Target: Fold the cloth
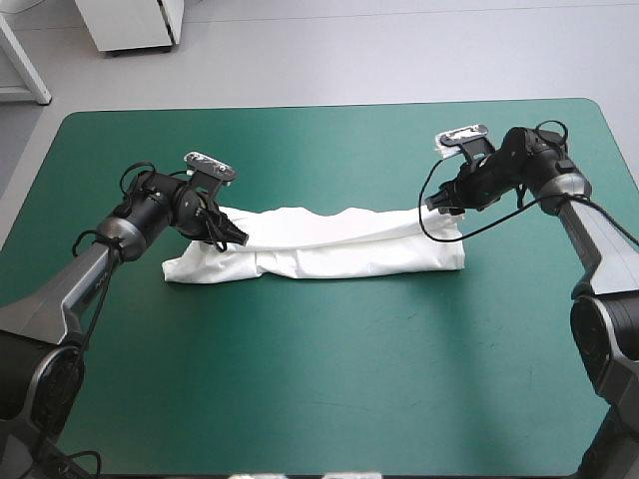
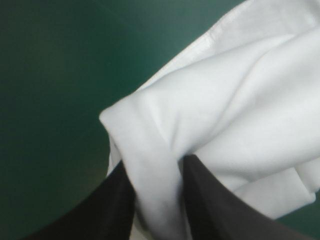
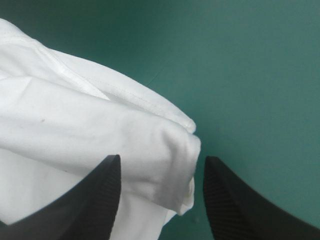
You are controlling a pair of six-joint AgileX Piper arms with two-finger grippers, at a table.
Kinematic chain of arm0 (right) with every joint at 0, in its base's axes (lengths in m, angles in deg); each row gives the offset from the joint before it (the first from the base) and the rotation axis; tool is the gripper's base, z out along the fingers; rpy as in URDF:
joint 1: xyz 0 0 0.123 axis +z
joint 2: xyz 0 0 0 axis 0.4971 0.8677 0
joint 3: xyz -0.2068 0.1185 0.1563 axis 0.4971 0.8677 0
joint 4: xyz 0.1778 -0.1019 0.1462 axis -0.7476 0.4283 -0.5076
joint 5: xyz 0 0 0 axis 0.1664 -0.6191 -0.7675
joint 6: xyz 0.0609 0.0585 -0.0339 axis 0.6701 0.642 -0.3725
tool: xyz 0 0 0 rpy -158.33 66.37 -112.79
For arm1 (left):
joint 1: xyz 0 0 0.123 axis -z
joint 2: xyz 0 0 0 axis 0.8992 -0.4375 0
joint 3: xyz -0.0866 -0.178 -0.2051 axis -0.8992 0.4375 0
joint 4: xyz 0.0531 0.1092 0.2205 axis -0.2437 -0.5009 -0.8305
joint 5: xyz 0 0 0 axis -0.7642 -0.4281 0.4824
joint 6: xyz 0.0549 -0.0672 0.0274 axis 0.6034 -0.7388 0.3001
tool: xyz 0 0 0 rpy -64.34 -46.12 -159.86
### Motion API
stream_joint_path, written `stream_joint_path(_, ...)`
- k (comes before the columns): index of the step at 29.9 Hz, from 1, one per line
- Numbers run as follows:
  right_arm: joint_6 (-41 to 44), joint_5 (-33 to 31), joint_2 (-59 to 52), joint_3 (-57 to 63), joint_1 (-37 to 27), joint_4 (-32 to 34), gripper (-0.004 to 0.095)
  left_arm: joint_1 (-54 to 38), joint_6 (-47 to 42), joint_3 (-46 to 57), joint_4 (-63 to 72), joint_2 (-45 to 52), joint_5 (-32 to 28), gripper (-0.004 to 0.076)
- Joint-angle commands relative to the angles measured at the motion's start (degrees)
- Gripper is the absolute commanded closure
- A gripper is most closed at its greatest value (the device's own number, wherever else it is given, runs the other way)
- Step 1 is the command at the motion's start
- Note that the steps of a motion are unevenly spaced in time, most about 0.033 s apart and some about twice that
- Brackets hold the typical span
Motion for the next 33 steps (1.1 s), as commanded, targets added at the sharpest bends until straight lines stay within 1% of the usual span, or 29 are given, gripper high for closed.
stream_joint_path(1, 0.0, -0.5, -4.7, -3.0, 0.0, -0.2, 0.0385, 0.2, -0.2, -4.3, -0.4, 3.5, 3.2, 0.0380)
stream_joint_path(2, 0.0, -0.6, -5.4, -3.0, 0.0, -0.2, 0.0385, 0.2, -0.2, -5.3, -0.4, 4.0, 4.6, 0.0366)
stream_joint_path(4, 0.0, -1.8, -7.4, -3.0, 0.0, 0.5, 0.0385, 0.2, -0.2, -7.4, -0.4, 5.4, 7.2, 0.0363)
stream_joint_path(7, 2.5, -3.6, -11.0, -3.0, 0.0, 4.2, 0.0385, 0.2, -0.7, -10.9, 0.5, 8.0, 10.3, 0.0364)
stream_joint_path(10, 5.1, -4.6, -15.1, -2.3, 0.0, 8.1, 0.0385, 0.2, -0.6, -13.9, 4.5, 10.8, 13.5, 0.0364)
stream_joint_path(12, 7.1, -5.8, -17.9, -2.3, 0.0, 10.0, 0.0385, 0.7, 1.1, -14.9, 9.4, 12.7, 14.4, 0.0376)
stream_joint_path(13, 7.7, -5.9, -19.0, -2.3, 0.0, 10.5, 0.0385, 1.0, 2.6, -15.1, 12.2, 13.4, 14.6, 0.0400)
stream_joint_path(14, 8.3, -6.2, -20.4, -2.3, 0.0, 10.6, 0.0385, 1.5, 4.1, -15.2, 15.0, 14.0, 14.6, 0.0444)
stream_joint_path(16, 9.5, -6.3, -23.0, -2.3, 0.0, 10.7, 0.0385, 2.8, 6.7, -15.3, 19.1, 14.6, 14.6, 0.0566)
stream_joint_path(18, 10.2, -7.1, -25.2, -2.3, 0.0, 11.0, 0.0385, 4.4, 9.4, -15.3, 22.6, 14.6, 14.5, 0.0731)
stream_joint_path(24, 15.1, -10.0, -28.9, -2.3, 0.0, 16.0, 0.0385, 7.6, 14.8, -15.2, 29.5, 11.7, 11.2, 0.0733)
stream_joint_path(28, 16.1, -12.1, -28.7, -2.3, 0.0, 16.6, 0.0385, 7.8, 17.2, -15.2, 34.1, 7.0, 10.8, 0.0733)
stream_joint_path(33, 17.2, -12.1, -26.2, -1.8, 0.0, 17.0, 0.0385, 7.8, 19.7, -15.2, 36.7, 0.0, 9.0, 0.0733)
